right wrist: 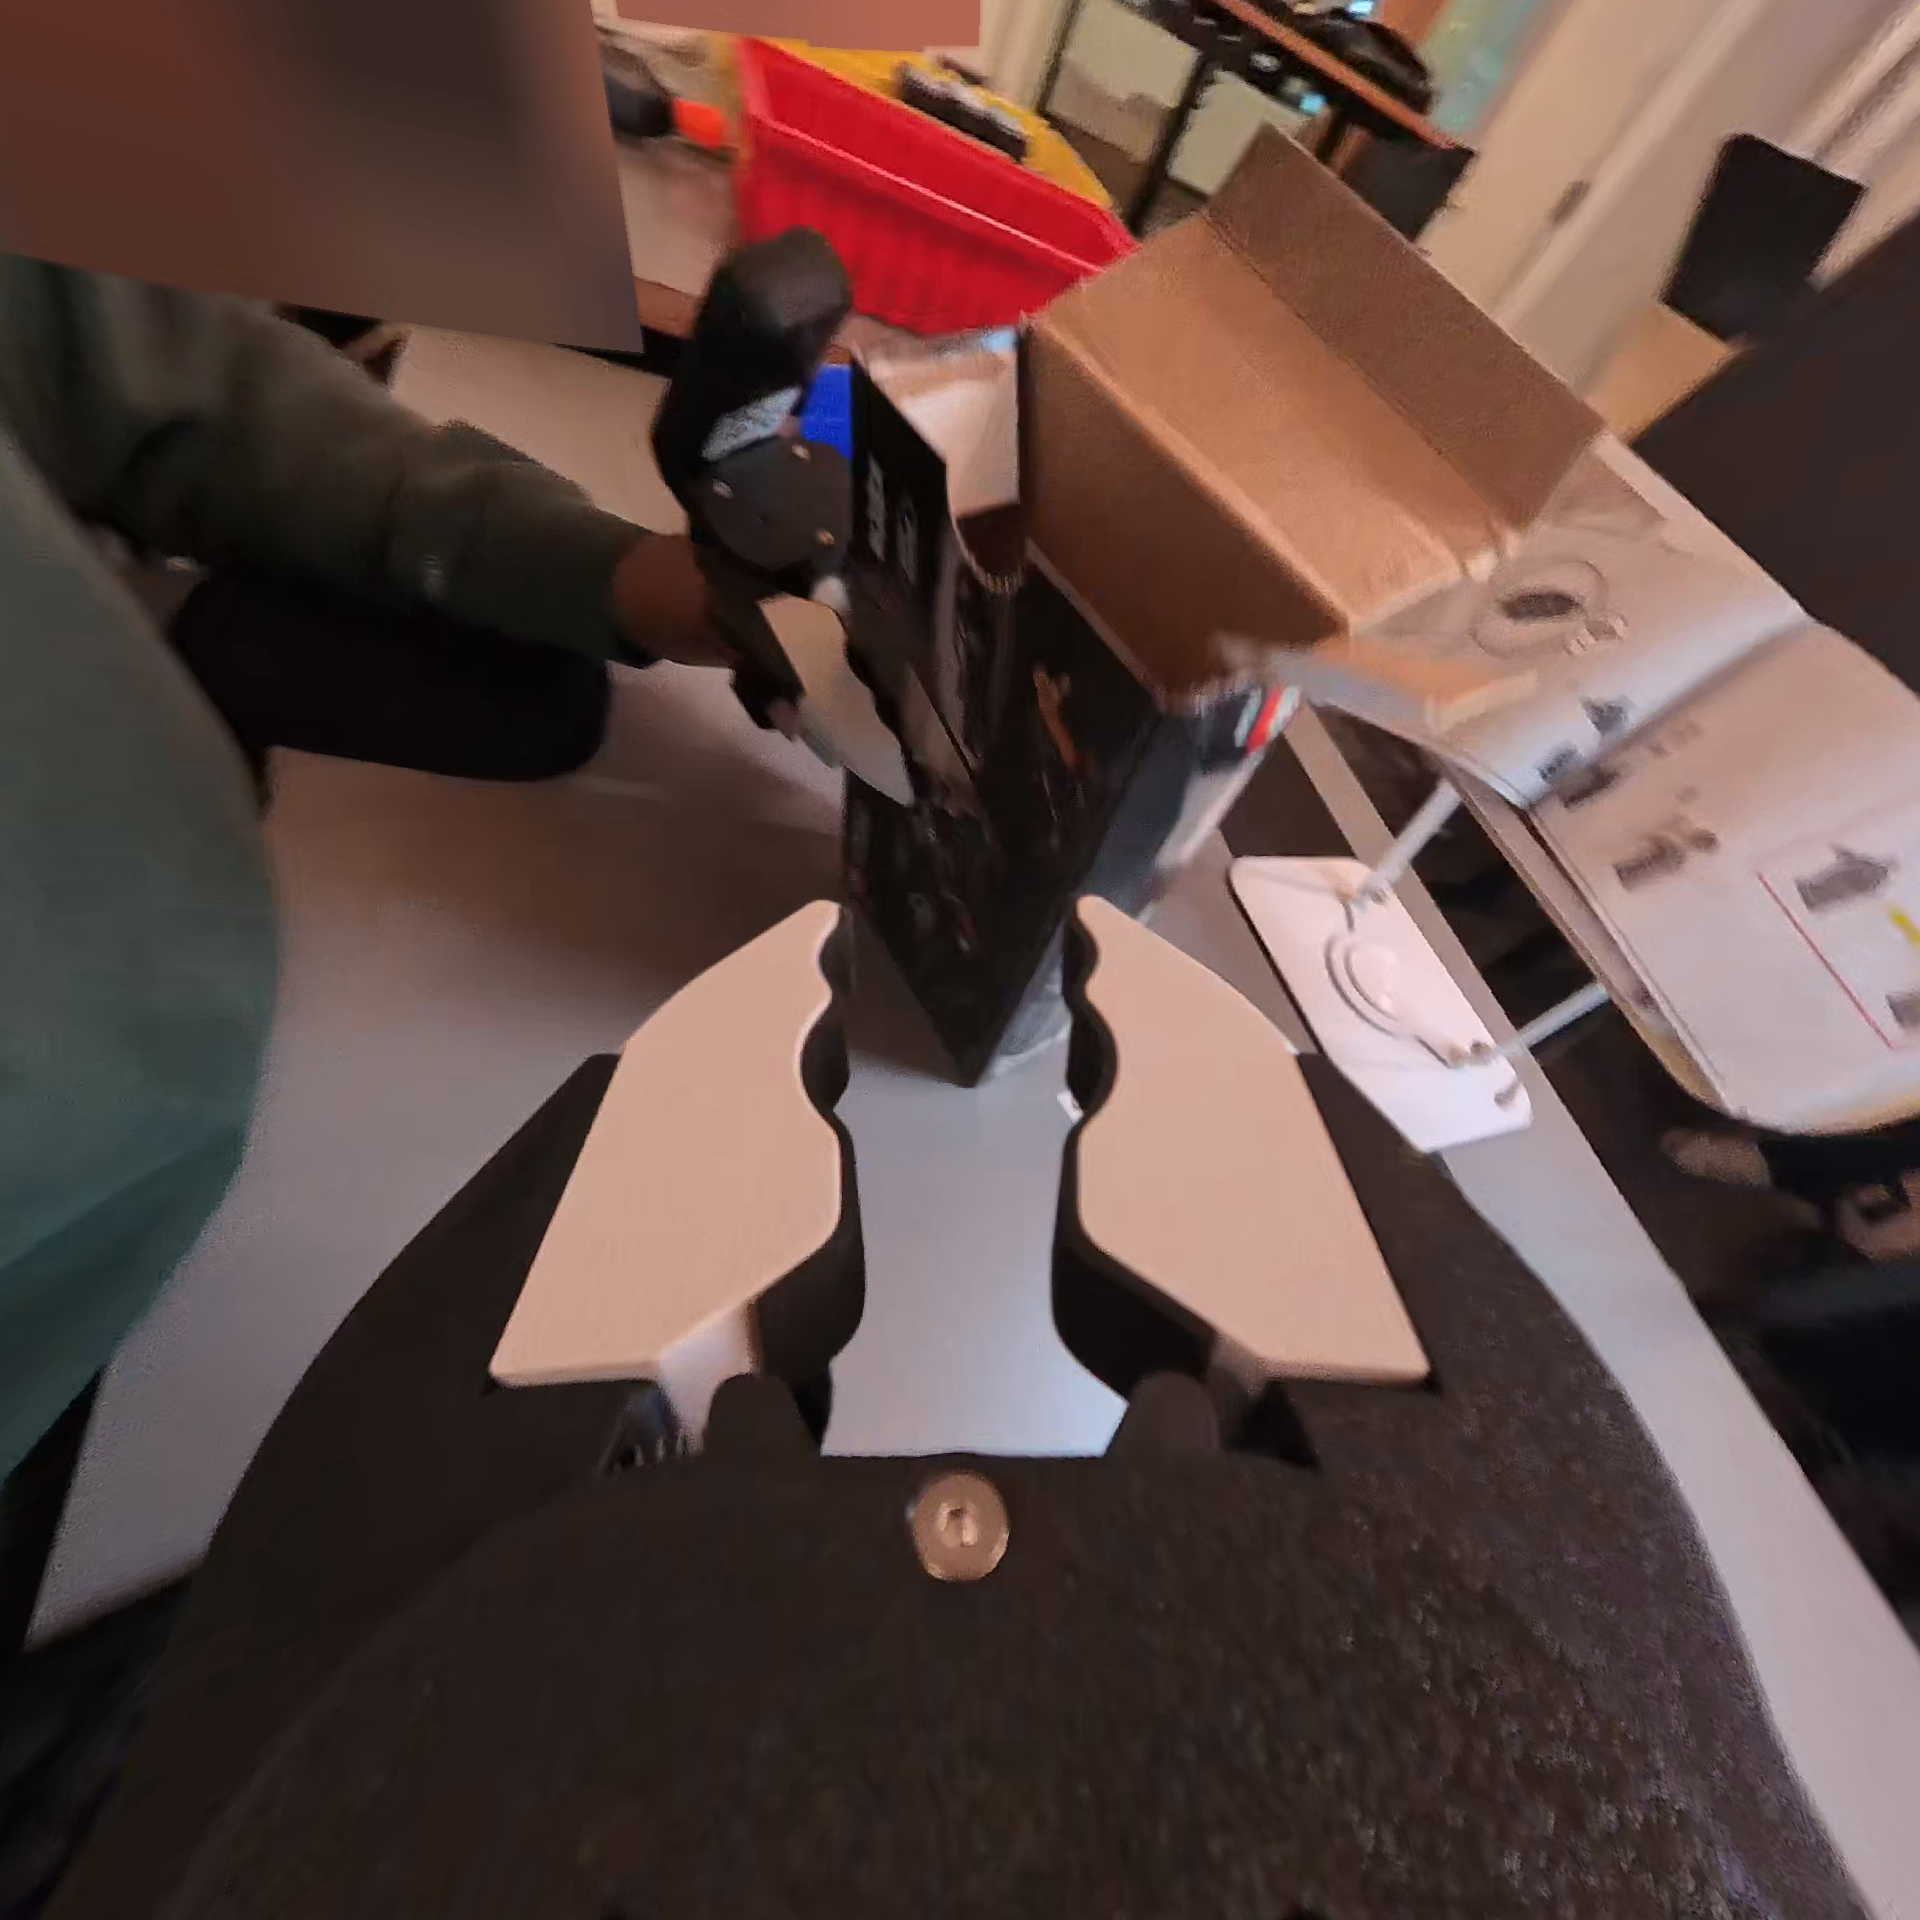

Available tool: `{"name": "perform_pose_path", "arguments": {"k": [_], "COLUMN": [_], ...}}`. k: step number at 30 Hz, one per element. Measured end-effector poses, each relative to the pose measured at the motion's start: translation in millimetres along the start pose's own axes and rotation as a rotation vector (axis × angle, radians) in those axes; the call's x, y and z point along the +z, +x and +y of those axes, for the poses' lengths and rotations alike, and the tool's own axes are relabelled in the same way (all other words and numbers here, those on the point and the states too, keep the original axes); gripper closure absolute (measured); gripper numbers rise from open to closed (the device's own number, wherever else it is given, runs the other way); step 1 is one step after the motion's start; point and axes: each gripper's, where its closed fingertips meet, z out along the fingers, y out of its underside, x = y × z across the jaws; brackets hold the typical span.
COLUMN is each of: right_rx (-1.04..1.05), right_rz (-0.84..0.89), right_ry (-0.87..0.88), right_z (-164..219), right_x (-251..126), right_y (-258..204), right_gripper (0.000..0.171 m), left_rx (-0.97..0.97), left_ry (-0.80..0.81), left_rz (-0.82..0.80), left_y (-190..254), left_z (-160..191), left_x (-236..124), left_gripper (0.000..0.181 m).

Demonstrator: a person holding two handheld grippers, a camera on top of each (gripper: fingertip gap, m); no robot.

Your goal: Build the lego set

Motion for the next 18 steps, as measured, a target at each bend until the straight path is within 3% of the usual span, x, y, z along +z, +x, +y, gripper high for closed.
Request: {"name": "perform_pose_path", "arguments": {"k": [4,9,16,18], "right_rx": [0.129,0.35,0.347,0.36], "right_rz": [0.162,0.319,0.235,0.185], "right_ry": [0.001,0.136,0.076,0.116], "right_z": [46.9,84.4,105.6,104.4], "right_x": [16.8,46.3,100.0,106.3], "right_y": [23.2,49.6,49.3,55.6], "right_gripper": [0.113,0.106,0.083,0.086], "left_rx": [-0.202,-0.281,-0.264,-0.271], "left_ry": [0.037,0.067,0.123,0.113], "left_rz": [0.145,0.216,0.323,0.317], "left_y": [-4.3,-7.4,4.0,2.1], "left_z": [-0.4,-3.9,-9.4,-8.5], "left_x": [9.1,25.4,42.4,42.4], "left_gripper": [0.102,0.102,0.102,0.102]}}
